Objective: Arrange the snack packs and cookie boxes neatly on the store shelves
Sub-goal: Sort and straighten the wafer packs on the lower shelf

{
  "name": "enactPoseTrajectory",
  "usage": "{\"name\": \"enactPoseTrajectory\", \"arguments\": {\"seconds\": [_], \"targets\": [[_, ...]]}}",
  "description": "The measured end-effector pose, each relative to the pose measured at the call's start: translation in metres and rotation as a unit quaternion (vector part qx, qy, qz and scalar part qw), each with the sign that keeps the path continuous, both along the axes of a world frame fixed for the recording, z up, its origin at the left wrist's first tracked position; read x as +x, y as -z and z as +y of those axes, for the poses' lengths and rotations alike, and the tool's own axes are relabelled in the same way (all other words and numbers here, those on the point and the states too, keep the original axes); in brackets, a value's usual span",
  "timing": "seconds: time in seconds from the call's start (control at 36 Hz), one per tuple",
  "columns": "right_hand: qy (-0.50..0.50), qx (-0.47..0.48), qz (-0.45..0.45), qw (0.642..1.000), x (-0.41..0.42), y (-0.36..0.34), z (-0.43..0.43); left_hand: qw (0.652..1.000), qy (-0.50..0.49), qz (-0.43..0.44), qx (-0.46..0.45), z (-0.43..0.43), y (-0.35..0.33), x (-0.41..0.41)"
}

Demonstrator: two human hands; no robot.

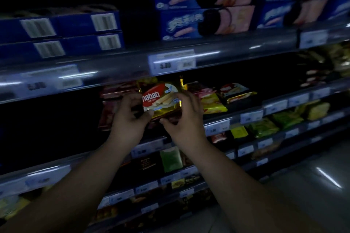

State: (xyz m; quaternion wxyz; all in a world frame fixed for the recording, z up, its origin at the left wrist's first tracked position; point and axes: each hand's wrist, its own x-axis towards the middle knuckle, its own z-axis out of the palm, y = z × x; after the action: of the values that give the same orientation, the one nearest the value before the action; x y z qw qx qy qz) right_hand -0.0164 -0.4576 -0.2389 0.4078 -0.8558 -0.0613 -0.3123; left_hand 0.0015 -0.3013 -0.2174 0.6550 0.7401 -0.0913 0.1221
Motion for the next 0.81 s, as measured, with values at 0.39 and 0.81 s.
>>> {"name": "enactPoseTrajectory", "arguments": {"seconds": [0.39,0.81], "targets": [[0.161,-0.097,0.073,0.98,0.008,0.014,-0.18,0.979,0.157,0.044,0.121,-0.2,0.012,0.027],[0.153,-0.219,0.204,0.942,0.105,0.019,-0.234,0.968,0.102,-0.021,0.23,-0.2,0.018,0.039]]}}
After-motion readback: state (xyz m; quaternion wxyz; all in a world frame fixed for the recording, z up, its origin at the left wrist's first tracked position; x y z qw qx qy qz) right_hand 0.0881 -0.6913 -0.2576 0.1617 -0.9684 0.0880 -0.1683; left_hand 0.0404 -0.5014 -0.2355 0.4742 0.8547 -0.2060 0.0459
